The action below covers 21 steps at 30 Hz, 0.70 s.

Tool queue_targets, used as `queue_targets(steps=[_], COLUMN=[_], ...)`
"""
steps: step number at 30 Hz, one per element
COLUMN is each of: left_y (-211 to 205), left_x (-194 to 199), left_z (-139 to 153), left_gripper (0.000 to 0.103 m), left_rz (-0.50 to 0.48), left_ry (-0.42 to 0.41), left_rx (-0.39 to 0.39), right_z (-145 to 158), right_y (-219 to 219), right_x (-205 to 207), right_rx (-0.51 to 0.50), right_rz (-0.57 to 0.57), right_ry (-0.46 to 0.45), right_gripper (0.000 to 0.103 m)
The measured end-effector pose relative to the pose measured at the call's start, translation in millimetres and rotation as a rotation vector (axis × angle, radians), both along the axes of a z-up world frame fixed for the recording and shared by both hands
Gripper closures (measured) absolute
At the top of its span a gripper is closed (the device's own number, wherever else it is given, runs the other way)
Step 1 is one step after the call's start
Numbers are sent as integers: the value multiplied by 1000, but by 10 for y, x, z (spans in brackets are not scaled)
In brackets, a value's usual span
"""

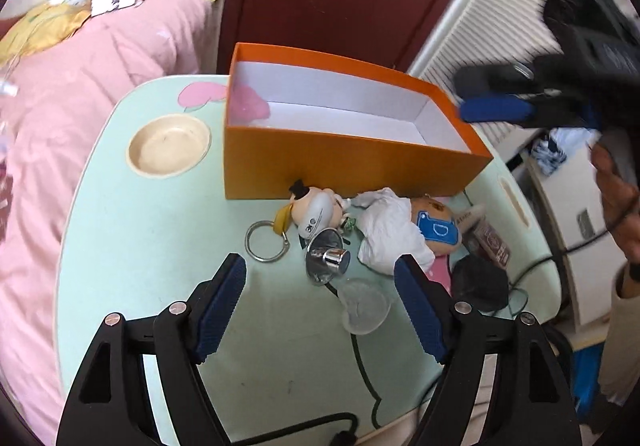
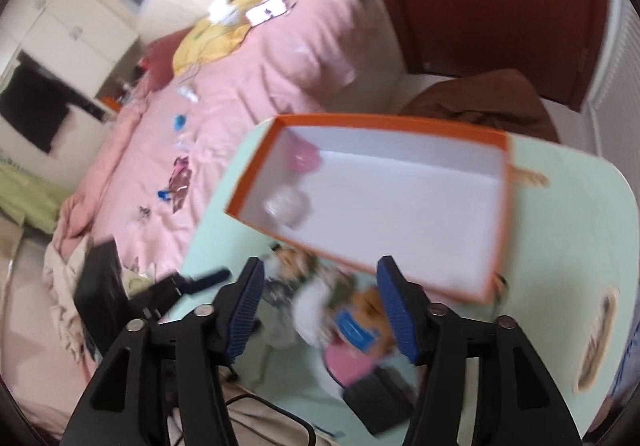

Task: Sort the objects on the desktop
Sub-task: 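Reach into the box and grasp the plastic-wrapped item with the right gripper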

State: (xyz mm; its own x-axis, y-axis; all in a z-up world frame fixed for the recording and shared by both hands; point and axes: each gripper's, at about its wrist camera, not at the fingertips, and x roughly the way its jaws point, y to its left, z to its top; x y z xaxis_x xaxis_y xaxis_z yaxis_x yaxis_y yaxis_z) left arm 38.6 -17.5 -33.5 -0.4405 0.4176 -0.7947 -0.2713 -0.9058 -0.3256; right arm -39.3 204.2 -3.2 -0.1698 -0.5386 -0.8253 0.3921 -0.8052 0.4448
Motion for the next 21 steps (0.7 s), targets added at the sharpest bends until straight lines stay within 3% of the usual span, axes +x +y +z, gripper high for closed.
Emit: queue_targets(steps=[5, 8, 12, 17, 20, 21], left_y=[-272, -477, -530, -478, -453, -448], left_x=[105, 118, 110, 115, 113, 113], left_z=[-157, -264, -273, -280, -290, -289], left_gripper=[26, 23, 23, 19, 19, 19], left_rz=[179, 217, 244, 228, 216, 215], left_ry=[27, 11, 51, 73, 76, 77], left_rx=[76, 160, 101, 45, 33, 32], right_z=[-234, -457, -600, -732, -958, -972], right_y=[-450, -706, -987, -1297, -1408, -1414], right_x=[-361, -514, -610, -638, -617, -605], right_rx=[14, 65, 125, 221, 323, 341], right_rz=[37, 52, 83, 149, 193, 198], right_ry=[-157, -251, -265, -218, -211, -194], right_gripper=[43, 43, 43, 43, 43, 53])
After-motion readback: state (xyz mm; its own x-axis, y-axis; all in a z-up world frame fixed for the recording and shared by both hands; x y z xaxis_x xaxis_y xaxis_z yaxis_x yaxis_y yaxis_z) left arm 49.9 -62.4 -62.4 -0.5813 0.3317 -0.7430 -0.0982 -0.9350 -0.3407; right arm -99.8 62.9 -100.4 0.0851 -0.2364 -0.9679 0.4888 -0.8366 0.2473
